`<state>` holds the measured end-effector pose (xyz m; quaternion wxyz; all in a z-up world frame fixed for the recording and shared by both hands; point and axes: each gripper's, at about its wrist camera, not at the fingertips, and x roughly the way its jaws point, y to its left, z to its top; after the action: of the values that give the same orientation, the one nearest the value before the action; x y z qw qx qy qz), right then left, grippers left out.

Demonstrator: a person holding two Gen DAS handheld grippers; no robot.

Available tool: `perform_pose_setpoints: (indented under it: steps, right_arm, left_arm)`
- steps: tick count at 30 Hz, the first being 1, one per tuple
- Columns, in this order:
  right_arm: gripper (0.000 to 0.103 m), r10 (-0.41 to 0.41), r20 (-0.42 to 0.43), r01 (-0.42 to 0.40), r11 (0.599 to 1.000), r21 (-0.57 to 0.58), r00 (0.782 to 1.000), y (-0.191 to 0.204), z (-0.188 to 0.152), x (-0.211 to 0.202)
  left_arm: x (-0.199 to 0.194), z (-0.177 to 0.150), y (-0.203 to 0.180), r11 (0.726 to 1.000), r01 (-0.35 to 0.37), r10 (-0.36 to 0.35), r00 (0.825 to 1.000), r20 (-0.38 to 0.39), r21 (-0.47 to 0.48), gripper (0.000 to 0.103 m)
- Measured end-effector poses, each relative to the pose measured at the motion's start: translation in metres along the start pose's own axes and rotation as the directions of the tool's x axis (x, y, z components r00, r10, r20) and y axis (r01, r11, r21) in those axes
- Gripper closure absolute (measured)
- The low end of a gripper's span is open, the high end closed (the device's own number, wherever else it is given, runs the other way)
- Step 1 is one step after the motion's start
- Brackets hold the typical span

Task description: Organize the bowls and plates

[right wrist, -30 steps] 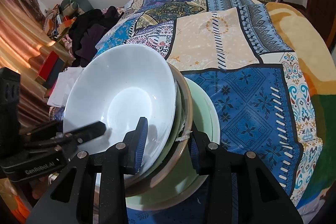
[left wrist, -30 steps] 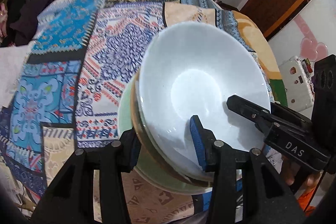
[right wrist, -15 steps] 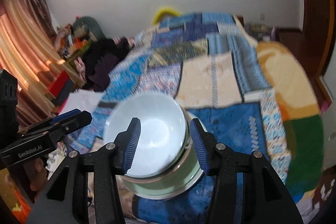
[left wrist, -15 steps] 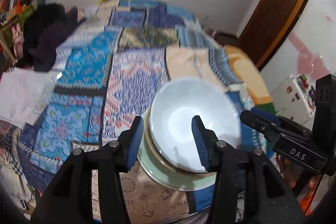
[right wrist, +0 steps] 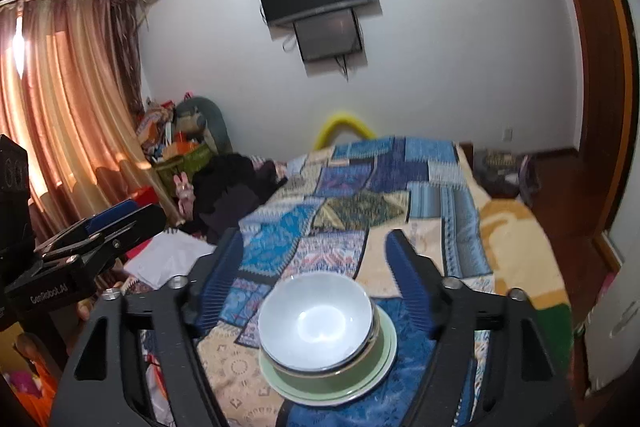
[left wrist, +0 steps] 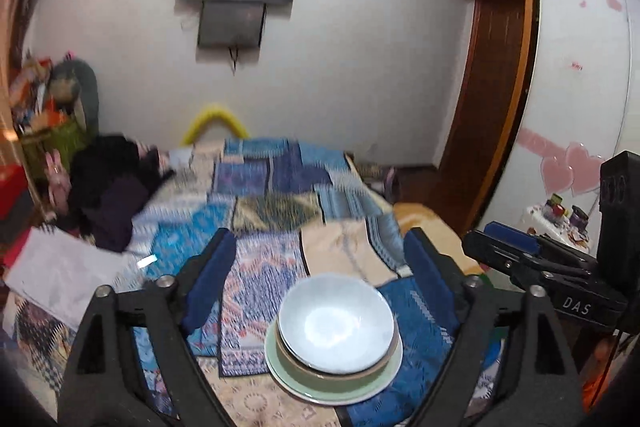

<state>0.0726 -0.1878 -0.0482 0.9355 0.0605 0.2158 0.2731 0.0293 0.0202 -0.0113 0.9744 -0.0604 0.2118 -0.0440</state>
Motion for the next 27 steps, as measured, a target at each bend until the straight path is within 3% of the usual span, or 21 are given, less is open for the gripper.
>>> perform_pose_setpoints:
  steps: [6, 12, 27]
  right_arm:
    - [0.015, -0.012, 0.064, 0.014, 1.000, -0.020, 0.998, 0.005, 0.003, -0.012]
    - [0.001, -0.034, 0.105, 0.040, 0.998, -0.053, 0.994, 0.012, 0.001, -0.019]
    - [0.001, -0.046, 0.137, 0.058, 0.995, -0.082, 0.989, 0.018, -0.003, -0.029]
  left_arm:
    - [-0.030, 0.003, -0.010, 0.998, -0.038, 0.032, 0.993, 0.115, 0.044, 0.002]
    - [-0.043, 0.000, -0.016, 0.997, -0.056, 0.046, 0.987, 0.154, 0.059, 0.000]
    - [-0.046, -0.004, -0.013, 0.998, -0.051, 0.044, 0.988, 0.150, 0.042, 0.000]
